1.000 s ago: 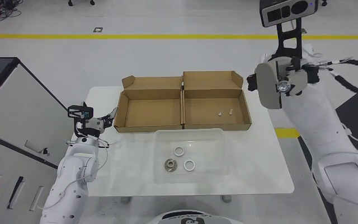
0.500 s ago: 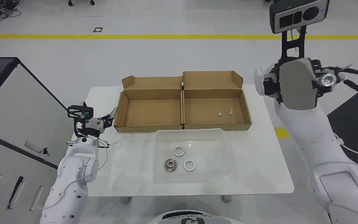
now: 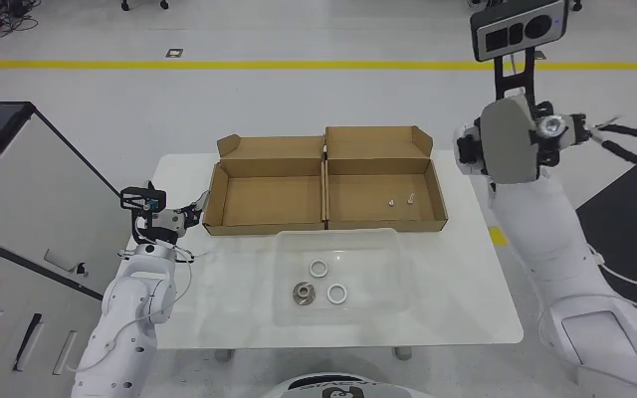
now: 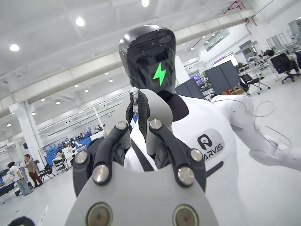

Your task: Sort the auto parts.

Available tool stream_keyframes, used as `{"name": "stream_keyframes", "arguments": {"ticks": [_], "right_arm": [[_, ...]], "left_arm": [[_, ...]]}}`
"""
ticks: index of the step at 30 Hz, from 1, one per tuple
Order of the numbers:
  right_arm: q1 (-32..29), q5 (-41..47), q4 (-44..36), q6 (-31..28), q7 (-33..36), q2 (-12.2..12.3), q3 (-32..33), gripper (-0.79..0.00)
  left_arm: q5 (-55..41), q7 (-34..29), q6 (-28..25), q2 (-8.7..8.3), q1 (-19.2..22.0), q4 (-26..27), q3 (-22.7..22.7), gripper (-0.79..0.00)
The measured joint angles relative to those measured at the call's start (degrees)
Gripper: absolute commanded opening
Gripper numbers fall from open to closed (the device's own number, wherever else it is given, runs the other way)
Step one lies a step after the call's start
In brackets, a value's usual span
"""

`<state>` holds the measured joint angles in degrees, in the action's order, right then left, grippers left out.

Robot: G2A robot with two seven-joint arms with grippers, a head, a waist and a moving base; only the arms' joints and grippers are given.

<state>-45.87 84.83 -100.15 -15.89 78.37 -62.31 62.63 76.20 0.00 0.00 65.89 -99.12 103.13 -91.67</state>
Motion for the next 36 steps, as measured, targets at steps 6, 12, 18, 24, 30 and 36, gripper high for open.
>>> {"name": "stream_keyframes", "arguments": {"ticks": [6, 12, 18, 24, 30, 36], "right_arm": [[-0.6, -7.6, -0.4, 2.5, -0.9, 0.0, 1.5, -0.785], [-2.3, -8.1, -1.4, 3.2, -1.6, -0.3, 2.6, -0.785], [-4.3, 0.6, -2.3, 0.6, -1.5, -1.6, 2.6, -0.785], [-4.5, -0.1, -1.9, 0.6, -1.9, -2.2, 3.4, -0.785], [-4.5, -7.0, -2.0, 2.9, -3.0, -2.2, 5.3, -0.785], [-3.8, -11.9, -2.1, 5.0, -2.9, -2.3, 5.7, -0.785]], "left_arm": [[0.0, 0.0, 0.0, 0.00, 0.0, 0.0, 0.0, 0.000], [0.0, 0.0, 0.0, 0.00, 0.0, 0.0, 0.0, 0.000], [0.0, 0.0, 0.0, 0.00, 0.0, 0.0, 0.0, 0.000], [0.0, 0.0, 0.0, 0.00, 0.0, 0.0, 0.0, 0.000], [0.0, 0.0, 0.0, 0.00, 0.0, 0.0, 0.0, 0.000], [0.0, 0.0, 0.0, 0.00, 0.0, 0.0, 0.0, 0.000]]}}
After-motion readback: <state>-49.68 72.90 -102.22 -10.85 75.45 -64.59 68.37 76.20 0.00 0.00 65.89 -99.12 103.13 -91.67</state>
